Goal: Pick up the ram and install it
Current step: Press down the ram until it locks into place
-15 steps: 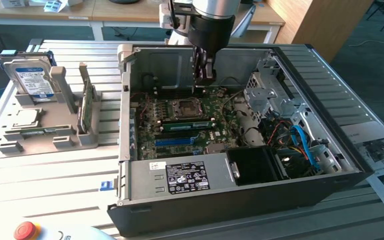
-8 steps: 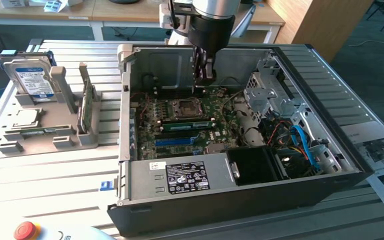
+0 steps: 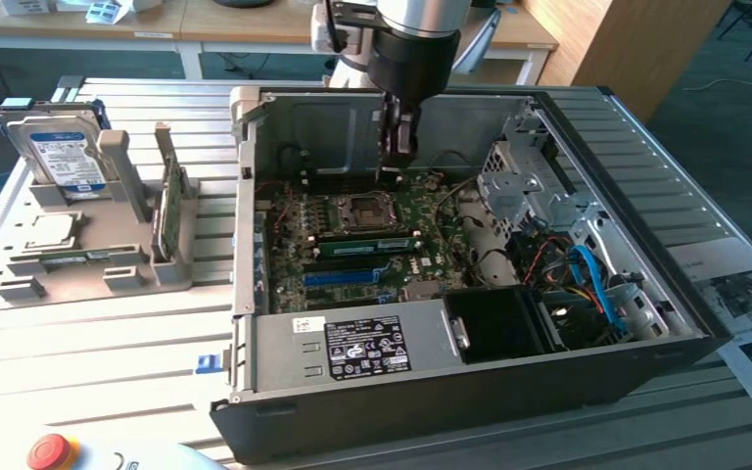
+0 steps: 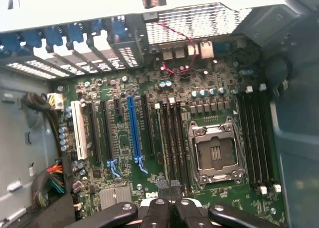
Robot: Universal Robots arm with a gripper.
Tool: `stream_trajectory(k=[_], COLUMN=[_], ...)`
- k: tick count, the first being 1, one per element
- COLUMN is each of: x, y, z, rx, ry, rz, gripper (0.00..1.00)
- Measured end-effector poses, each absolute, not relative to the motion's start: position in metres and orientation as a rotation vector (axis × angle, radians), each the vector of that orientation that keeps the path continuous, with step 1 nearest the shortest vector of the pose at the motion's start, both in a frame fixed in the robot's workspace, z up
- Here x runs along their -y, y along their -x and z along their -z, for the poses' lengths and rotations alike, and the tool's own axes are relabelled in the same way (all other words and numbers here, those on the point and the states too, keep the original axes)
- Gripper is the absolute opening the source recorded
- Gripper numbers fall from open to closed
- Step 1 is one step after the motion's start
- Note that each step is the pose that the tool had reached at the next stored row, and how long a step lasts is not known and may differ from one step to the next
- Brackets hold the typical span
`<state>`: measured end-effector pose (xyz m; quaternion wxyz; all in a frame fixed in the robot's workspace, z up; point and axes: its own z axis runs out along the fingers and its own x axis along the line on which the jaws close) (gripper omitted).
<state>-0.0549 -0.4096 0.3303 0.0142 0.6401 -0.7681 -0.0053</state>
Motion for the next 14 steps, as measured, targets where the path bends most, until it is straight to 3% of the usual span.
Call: stream_trajectory(k=[14], x=[0.4096], y=[0.0549], z=[-0.3303], rx=[2.592], ry=[-1.727], rz=[0.021], gripper=[0.1])
